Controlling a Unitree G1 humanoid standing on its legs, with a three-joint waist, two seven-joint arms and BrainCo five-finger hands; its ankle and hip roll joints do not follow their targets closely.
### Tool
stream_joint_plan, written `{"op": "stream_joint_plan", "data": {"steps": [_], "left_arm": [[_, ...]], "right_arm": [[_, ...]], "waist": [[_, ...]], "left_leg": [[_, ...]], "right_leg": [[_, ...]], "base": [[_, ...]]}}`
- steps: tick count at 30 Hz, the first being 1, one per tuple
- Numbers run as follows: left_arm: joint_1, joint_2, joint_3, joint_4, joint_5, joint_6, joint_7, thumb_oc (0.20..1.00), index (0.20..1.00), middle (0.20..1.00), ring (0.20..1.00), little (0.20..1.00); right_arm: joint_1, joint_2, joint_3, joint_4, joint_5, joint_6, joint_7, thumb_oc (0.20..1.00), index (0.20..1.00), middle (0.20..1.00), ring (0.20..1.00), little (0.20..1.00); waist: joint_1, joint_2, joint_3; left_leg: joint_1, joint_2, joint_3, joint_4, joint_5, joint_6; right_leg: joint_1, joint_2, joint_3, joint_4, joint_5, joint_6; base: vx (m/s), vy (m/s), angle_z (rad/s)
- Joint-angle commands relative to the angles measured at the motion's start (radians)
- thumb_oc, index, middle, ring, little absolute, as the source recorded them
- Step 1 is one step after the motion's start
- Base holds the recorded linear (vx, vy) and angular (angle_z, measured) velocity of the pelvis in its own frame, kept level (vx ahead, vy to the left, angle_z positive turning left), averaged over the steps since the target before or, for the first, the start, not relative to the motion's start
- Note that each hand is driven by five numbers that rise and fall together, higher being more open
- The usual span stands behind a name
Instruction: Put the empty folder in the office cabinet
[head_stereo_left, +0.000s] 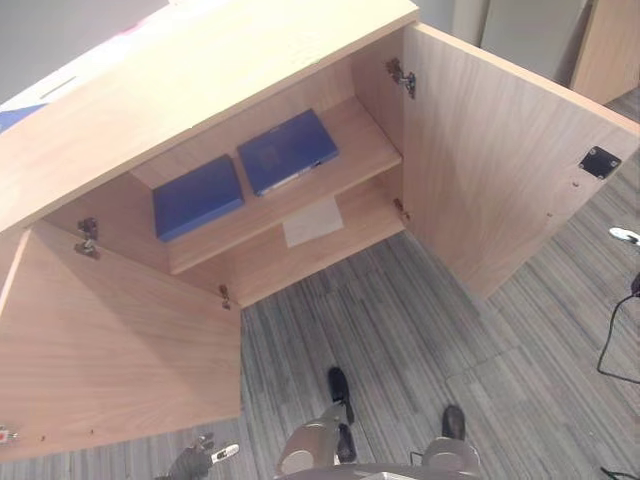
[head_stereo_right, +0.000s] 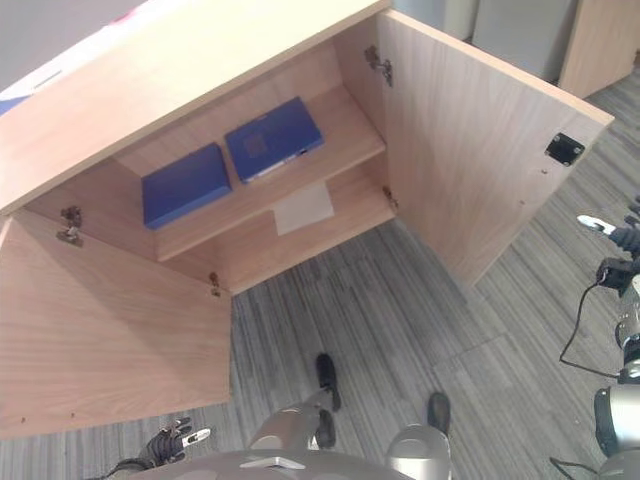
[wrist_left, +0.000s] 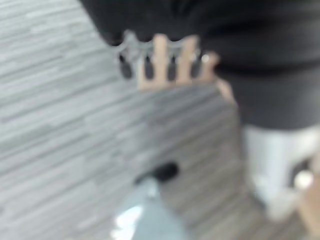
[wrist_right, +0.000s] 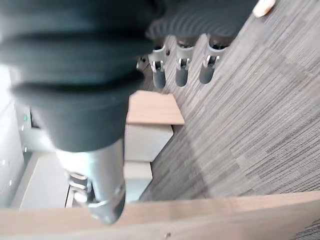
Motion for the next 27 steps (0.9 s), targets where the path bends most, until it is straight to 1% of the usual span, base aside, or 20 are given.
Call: {"op": "stream_joint_plan", "data": {"steps": [1, 2, 5, 8, 9, 10, 12, 15, 17, 18, 21, 23, 27], "left_arm": [[-0.101, 0.076, -0.014, 0.026, 0.019, -0.004, -0.009, 1.000, 1.000, 1.000, 1.000, 1.000], [-0.102, 0.081, -0.015, 0.029, 0.017, -0.008, -0.013, 1.000, 1.000, 1.000, 1.000, 1.000], [-0.111, 0.094, -0.017, 0.035, 0.017, -0.004, -0.018, 1.000, 1.000, 1.000, 1.000, 1.000], [-0.118, 0.104, -0.014, 0.044, 0.018, -0.007, -0.030, 1.000, 1.000, 1.000, 1.000, 1.000], [-0.120, 0.107, -0.017, 0.051, 0.014, -0.011, -0.035, 1.000, 1.000, 1.000, 1.000, 1.000], [-0.120, 0.107, -0.017, 0.051, 0.014, -0.011, -0.035, 1.000, 1.000, 1.000, 1.000, 1.000], [-0.122, 0.105, -0.015, 0.057, 0.015, -0.017, -0.043, 1.000, 1.000, 1.000, 1.000, 1.000], [-0.121, 0.100, -0.013, 0.045, 0.027, -0.011, -0.046, 1.000, 1.000, 1.000, 1.000, 1.000], [-0.117, 0.095, -0.014, 0.038, 0.026, -0.012, -0.049, 1.000, 1.000, 1.000, 1.000, 1.000], [-0.117, 0.095, -0.014, 0.038, 0.026, -0.012, -0.049, 1.000, 1.000, 1.000, 1.000, 1.000], [-0.115, 0.088, -0.010, 0.034, 0.027, -0.011, -0.054, 1.000, 1.000, 1.000, 1.000, 1.000], [-0.114, 0.086, -0.005, 0.024, 0.032, -0.003, -0.055, 1.000, 1.000, 1.000, 1.000, 1.000], [-0.106, 0.073, 0.006, 0.014, 0.039, -0.001, -0.039, 1.000, 1.000, 1.000, 1.000, 1.000]], "right_arm": [[-0.149, -0.073, 0.047, 0.003, -0.027, -0.037, 0.088, 1.000, 1.000, 1.000, 1.000, 1.000], [-0.174, -0.082, 0.067, 0.003, -0.038, -0.030, 0.116, 1.000, 1.000, 1.000, 1.000, 1.000], [-0.229, -0.093, 0.116, 0.004, -0.060, -0.040, 0.149, 1.000, 1.000, 1.000, 1.000, 1.000], [-0.280, -0.094, 0.159, -0.003, -0.070, -0.050, 0.140, 1.000, 1.000, 1.000, 1.000, 1.000], [-0.318, -0.090, 0.186, -0.011, -0.078, -0.054, 0.139, 1.000, 1.000, 1.000, 1.000, 1.000], [-0.318, -0.090, 0.186, -0.011, -0.078, -0.054, 0.139, 1.000, 1.000, 1.000, 1.000, 1.000], [-0.358, -0.071, 0.224, -0.041, -0.080, -0.068, 0.136, 1.000, 1.000, 1.000, 1.000, 1.000], [-0.383, -0.033, 0.257, -0.082, -0.107, -0.070, 0.150, 1.000, 1.000, 1.000, 1.000, 1.000], [-0.379, 0.007, 0.284, -0.120, -0.112, -0.086, 0.186, 1.000, 1.000, 1.000, 1.000, 1.000], [-0.379, 0.007, 0.284, -0.120, -0.112, -0.086, 0.186, 1.000, 1.000, 1.000, 1.000, 1.000], [-0.352, 0.065, 0.311, -0.182, -0.122, -0.088, 0.232, 1.000, 1.000, 1.000, 1.000, 1.000], [-0.314, 0.104, 0.331, -0.242, -0.147, -0.079, 0.236, 1.000, 1.000, 1.000, 1.000, 1.000], [-0.227, 0.183, 0.367, -0.332, -0.173, -0.078, 0.203, 1.000, 1.000, 1.000, 1.000, 1.000]], "waist": [[0.030, -0.033, 0.037], [0.030, -0.027, 0.042], [0.033, -0.016, 0.053], [0.034, -0.007, 0.062], [0.035, 0.000, 0.065], [0.035, 0.000, 0.065], [0.037, 0.009, 0.069], [0.044, 0.013, 0.074], [0.050, 0.013, 0.074], [0.050, 0.013, 0.074], [0.057, 0.006, 0.072], [0.060, -0.002, 0.071], [0.070, -0.024, 0.065]], "left_leg": [[0.168, 0.021, 0.068, -0.002, -0.218, -0.066], [0.165, 0.021, 0.068, -0.002, -0.216, -0.068], [0.160, 0.016, 0.064, -0.003, -0.214, -0.069], [0.154, 0.013, 0.062, -0.004, -0.212, -0.071], [0.152, 0.010, 0.060, -0.005, -0.210, -0.073], [0.152, 0.010, 0.060, -0.005, -0.210, -0.073], [0.151, 0.007, 0.057, -0.006, -0.209, -0.075], [0.153, 0.005, 0.055, -0.007, -0.204, -0.077], [0.157, 0.005, 0.056, -0.006, -0.201, -0.077], [0.157, 0.005, 0.056, -0.006, -0.201, -0.077], [0.161, 0.007, 0.057, -0.005, -0.197, -0.079], [0.165, 0.009, 0.059, -0.005, -0.194, -0.079], [0.171, 0.016, 0.061, -0.003, -0.191, -0.078]], "right_leg": [[-0.107, 0.003, -0.022, 0.047, -0.047, -0.056], [-0.113, 0.001, -0.023, 0.051, -0.048, -0.057], [-0.123, -0.002, -0.027, 0.055, -0.048, -0.058], [-0.132, -0.005, -0.028, 0.058, -0.048, -0.058], [-0.137, -0.007, -0.028, 0.060, -0.049, -0.059], [-0.137, -0.007, -0.028, 0.060, -0.049, -0.059], [-0.139, -0.009, -0.030, 0.060, -0.050, -0.059], [-0.134, -0.009, -0.034, 0.057, -0.047, -0.059], [-0.125, -0.010, -0.040, 0.053, -0.046, -0.059], [-0.125, -0.010, -0.040, 0.053, -0.046, -0.059], [-0.112, -0.009, -0.046, 0.049, -0.045, -0.059], [-0.101, -0.009, -0.053, 0.045, -0.042, -0.058], [-0.078, -0.008, -0.066, 0.035, -0.037, -0.056]], "base": [[-0.03, -0.017, 0.02], [-0.04, -0.005, 0.00], [-0.04, -0.010, -0.02], [-0.04, 0.002, 0.00], [-0.02, 0.016, -0.03], [-0.02, 0.026, -0.03], [-0.02, 0.042, -0.01], [-0.01, 0.036, -0.02], [0.00, 0.016, -0.01], [0.00, 0.000, 0.00], [0.02, 0.021, -0.03], [0.02, 0.032, -0.04], [0.03, 0.013, -0.01]]}}
